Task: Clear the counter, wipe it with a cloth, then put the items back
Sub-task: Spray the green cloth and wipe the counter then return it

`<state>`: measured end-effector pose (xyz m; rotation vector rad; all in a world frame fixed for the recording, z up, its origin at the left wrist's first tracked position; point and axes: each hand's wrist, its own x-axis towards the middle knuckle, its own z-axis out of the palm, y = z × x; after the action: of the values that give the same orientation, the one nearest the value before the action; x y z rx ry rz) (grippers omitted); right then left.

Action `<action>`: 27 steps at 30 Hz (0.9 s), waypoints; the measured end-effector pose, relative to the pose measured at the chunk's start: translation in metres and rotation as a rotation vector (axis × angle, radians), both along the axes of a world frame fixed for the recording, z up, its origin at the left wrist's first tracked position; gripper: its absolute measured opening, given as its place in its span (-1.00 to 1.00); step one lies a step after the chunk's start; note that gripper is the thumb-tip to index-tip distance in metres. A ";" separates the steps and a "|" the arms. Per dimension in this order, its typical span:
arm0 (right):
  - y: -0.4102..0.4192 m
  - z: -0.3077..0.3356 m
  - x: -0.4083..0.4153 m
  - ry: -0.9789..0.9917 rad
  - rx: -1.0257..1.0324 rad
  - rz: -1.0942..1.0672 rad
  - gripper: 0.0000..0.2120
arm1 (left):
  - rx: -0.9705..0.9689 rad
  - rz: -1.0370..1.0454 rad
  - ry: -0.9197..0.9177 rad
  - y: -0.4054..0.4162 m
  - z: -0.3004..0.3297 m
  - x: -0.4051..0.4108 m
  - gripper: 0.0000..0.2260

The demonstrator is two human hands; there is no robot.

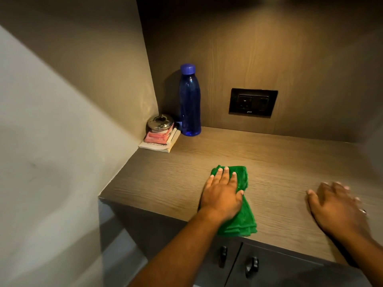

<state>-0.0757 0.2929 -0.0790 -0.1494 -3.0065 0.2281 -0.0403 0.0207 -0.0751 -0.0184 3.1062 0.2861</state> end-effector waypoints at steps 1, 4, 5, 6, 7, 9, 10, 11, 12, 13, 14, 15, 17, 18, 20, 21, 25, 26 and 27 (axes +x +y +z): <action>0.000 0.000 0.002 0.000 -0.009 0.005 -0.36 | 0.003 0.022 0.007 -0.012 0.000 -0.004 -0.42; -0.001 0.002 0.005 0.011 -0.013 0.019 -0.38 | -0.009 0.146 -0.006 -0.057 0.000 -0.030 -0.44; -0.001 0.003 0.004 0.000 -0.014 0.026 -0.38 | -0.012 0.190 -0.015 -0.071 0.000 -0.040 -0.43; 0.000 0.003 0.003 -0.007 -0.017 0.032 -0.39 | -0.016 0.225 -0.023 -0.084 0.001 -0.051 -0.43; 0.000 0.002 0.002 -0.014 -0.023 0.038 -0.38 | -0.021 0.248 -0.029 -0.095 0.001 -0.061 -0.42; 0.001 0.000 0.000 -0.022 -0.028 0.031 -0.36 | -0.053 0.249 -0.050 -0.108 0.002 -0.086 -0.42; 0.001 -0.001 -0.001 -0.023 -0.027 0.025 -0.34 | -0.079 0.247 -0.059 -0.112 0.002 -0.099 -0.41; 0.001 -0.002 -0.003 -0.024 -0.024 0.021 -0.33 | -0.107 0.249 -0.060 -0.114 0.002 -0.111 -0.41; -0.001 -0.001 -0.004 -0.026 -0.020 0.022 -0.33 | -0.133 0.258 -0.054 -0.116 0.003 -0.121 -0.41; 0.000 -0.002 -0.005 -0.029 -0.013 0.020 -0.34 | -0.151 0.267 -0.049 -0.114 0.002 -0.130 -0.40; 0.000 -0.002 -0.007 -0.033 -0.003 0.018 -0.35 | -0.160 0.279 -0.043 -0.111 0.002 -0.137 -0.41; 0.000 -0.003 -0.008 -0.037 0.005 0.019 -0.36 | -0.158 0.291 -0.039 -0.106 0.002 -0.140 -0.41; -0.001 -0.004 -0.010 -0.036 0.011 0.030 -0.37 | -0.139 0.277 -0.024 -0.086 0.004 -0.139 -0.41; -0.001 -0.004 -0.010 -0.034 0.009 0.031 -0.37 | -0.126 0.235 -0.014 -0.067 0.006 -0.136 -0.41; -0.001 -0.003 -0.010 -0.034 0.000 0.031 -0.37 | -0.089 0.097 -0.006 -0.020 0.008 -0.122 -0.42; -0.002 -0.004 -0.009 -0.034 -0.004 0.033 -0.37 | -0.070 0.011 0.001 0.005 0.007 -0.112 -0.42; -0.001 -0.003 -0.007 -0.022 0.001 0.043 -0.34 | -0.039 -0.197 0.038 0.044 0.003 -0.074 -0.41; -0.001 -0.002 -0.006 -0.018 0.002 0.047 -0.35 | -0.033 -0.196 0.036 0.035 0.002 -0.069 -0.42; 0.000 -0.002 -0.006 -0.015 0.003 0.046 -0.35 | -0.022 -0.183 0.031 0.023 0.002 -0.066 -0.43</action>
<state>-0.0816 0.2924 -0.0809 -0.0817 -3.0279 0.2281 -0.1065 0.0435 -0.0730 0.2714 3.1120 0.2491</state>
